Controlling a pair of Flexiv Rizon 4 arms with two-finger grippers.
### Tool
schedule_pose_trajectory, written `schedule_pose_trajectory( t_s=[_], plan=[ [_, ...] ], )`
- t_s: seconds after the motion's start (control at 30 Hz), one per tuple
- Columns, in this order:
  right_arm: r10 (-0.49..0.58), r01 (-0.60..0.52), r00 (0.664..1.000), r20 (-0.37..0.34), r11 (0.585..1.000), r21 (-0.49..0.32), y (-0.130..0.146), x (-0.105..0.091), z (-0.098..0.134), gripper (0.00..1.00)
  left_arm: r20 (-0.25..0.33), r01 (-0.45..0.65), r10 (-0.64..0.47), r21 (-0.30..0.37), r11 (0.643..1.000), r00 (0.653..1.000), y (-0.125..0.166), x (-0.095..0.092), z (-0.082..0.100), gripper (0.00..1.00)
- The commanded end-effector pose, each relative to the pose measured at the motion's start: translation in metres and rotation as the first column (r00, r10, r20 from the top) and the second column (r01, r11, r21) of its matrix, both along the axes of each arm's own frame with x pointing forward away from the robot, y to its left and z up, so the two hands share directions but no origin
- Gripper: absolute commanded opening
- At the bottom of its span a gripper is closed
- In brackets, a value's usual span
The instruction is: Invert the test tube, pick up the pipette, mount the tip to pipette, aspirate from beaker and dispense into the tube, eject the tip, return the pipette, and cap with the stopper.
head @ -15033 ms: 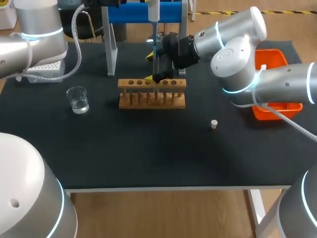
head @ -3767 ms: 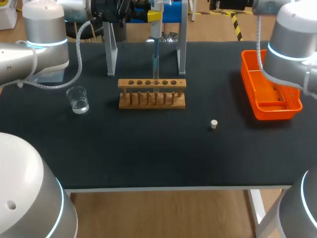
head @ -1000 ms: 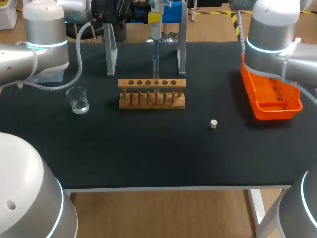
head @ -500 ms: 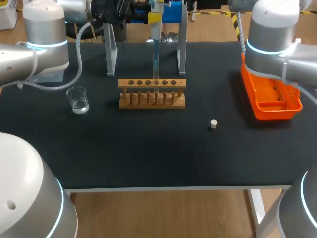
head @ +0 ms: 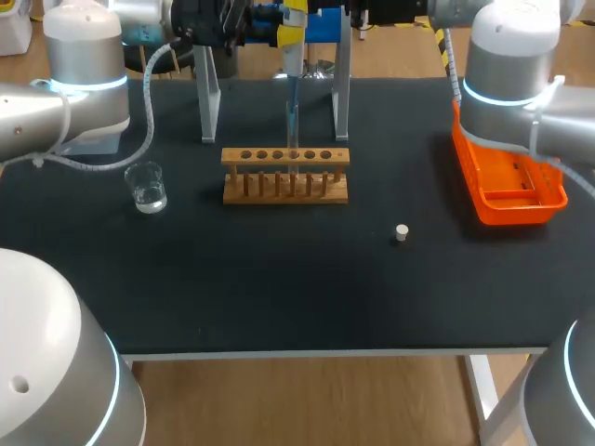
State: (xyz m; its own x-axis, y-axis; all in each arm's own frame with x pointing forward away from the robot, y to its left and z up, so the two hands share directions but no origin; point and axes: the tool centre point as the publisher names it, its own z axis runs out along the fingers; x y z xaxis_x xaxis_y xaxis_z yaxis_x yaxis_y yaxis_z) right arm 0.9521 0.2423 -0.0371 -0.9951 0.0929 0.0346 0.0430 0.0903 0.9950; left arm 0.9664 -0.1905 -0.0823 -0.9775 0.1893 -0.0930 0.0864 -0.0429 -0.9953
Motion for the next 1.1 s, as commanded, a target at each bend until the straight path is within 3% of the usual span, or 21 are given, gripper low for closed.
schedule_pose_trajectory(
  t_s=[0.03,0.47,0.5,0.57,0.6,0.87,1.1],
  plan=[
    [0.003,-0.003,1.0,0.016,1.0,0.006,-0.001,0.001,0.002,0.0,0.001,0.007,-0.007,-0.001,1.0,1.0,0.001,0.003,0.007,0.0],
    [-0.027,0.017,0.991,0.133,0.997,0.08,-0.015,-0.002,0.051,0.0,0.001,0.007,-0.007,-0.001,1.0,1.0,0.001,0.003,0.007,0.0],
    [-0.031,0.019,0.99,0.139,0.996,0.087,-0.017,-0.003,0.053,0.04,0.001,0.007,-0.007,-0.001,1.0,1.0,0.001,0.003,0.007,0.0],
    [-0.036,0.02,0.987,0.155,0.995,0.102,-0.024,-0.005,0.057,0.65,0.001,0.007,-0.007,-0.001,1.0,1.0,0.001,0.003,0.007,0.0],
    [-0.039,0.021,0.986,0.16,0.994,0.111,-0.028,-0.006,0.058,1.0,0.001,0.007,-0.007,-0.001,1.0,1.0,0.001,0.003,0.007,0.0],
    [-0.089,0.063,0.979,0.183,0.988,0.14,-0.077,-0.017,0.055,1.0,0.001,0.007,-0.007,-0.001,1.0,1.0,0.001,0.003,0.007,0.0],
    [-0.164,0.138,0.964,0.21,0.981,0.134,-0.123,-0.021,0.026,1.0,0.001,0.007,-0.007,-0.001,1.0,1.0,0.001,0.003,0.007,0.0]
  ],
)
